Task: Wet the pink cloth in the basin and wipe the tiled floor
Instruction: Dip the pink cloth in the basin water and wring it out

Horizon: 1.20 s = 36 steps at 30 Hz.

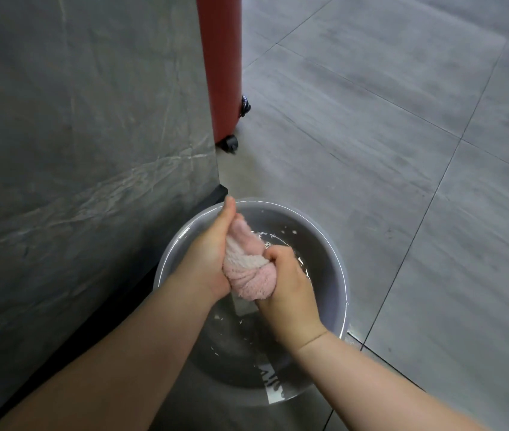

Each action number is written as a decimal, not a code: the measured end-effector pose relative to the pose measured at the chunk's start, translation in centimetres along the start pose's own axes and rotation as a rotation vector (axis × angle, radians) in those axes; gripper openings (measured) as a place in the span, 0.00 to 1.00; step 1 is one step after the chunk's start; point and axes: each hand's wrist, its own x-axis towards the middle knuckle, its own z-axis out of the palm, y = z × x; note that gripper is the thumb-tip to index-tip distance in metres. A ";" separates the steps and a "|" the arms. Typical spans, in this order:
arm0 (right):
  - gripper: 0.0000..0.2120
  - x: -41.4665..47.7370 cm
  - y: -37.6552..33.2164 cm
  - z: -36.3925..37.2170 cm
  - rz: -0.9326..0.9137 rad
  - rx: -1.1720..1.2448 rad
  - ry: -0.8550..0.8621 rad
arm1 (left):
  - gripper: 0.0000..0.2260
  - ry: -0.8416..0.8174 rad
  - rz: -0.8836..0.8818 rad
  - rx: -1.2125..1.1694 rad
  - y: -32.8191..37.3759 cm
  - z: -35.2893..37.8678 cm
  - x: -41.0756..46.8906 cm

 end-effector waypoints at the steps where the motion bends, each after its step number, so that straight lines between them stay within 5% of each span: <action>1: 0.13 0.1 0.0 0.0 0.107 -0.015 -0.137 | 0.18 0.013 0.013 0.006 0.0 -0.3 0.1; 5: 0.01 1.3 -0.6 -0.6 0.185 -0.118 -0.458 | 0.29 -0.059 0.073 0.066 0.1 -1.3 0.0; 8: 0.13 1.8 -0.5 -0.5 0.186 -0.132 -0.678 | 0.28 -0.183 0.037 0.156 0.4 -1.5 -0.2; 12: 0.17 1.6 -0.1 -0.5 0.227 -0.202 -0.885 | 0.20 -0.267 -0.076 0.358 0.0 -1.9 -0.4; 15: 0.08 1.9 0.2 -1.2 0.005 -0.406 -0.781 | 0.04 -0.293 -0.019 0.595 -0.1 -1.7 -0.9; 18: 0.07 1.7 1.0 -2.0 -0.283 -0.761 -0.504 | 0.21 -0.323 -0.030 0.685 0.0 -2.4 -0.9; 22: 0.02 1.4 2.4 -1.8 -0.458 -0.793 -0.249 | 0.34 -0.377 -0.325 0.834 0.5 -2.5 -1.8; 26: 0.12 1.0 2.6 -1.6 -0.563 -0.836 -0.183 | 0.11 -0.459 -0.510 1.300 0.0 -1.6 -2.1; 29: 0.06 0.9 2.2 -1.5 -0.400 -0.871 -0.304 | 0.09 -0.225 -0.108 1.935 -2.1 -0.6 -1.6; 31: 0.05 1.4 2.0 -1.6 -0.246 -0.822 -0.343 | 0.12 -0.086 0.216 2.140 -2.9 -0.1 -1.3; 36: 0.12 1.1 1.8 -1.7 0.142 -0.566 -0.478 | 0.18 -0.212 0.759 2.397 -2.3 -1.5 0.1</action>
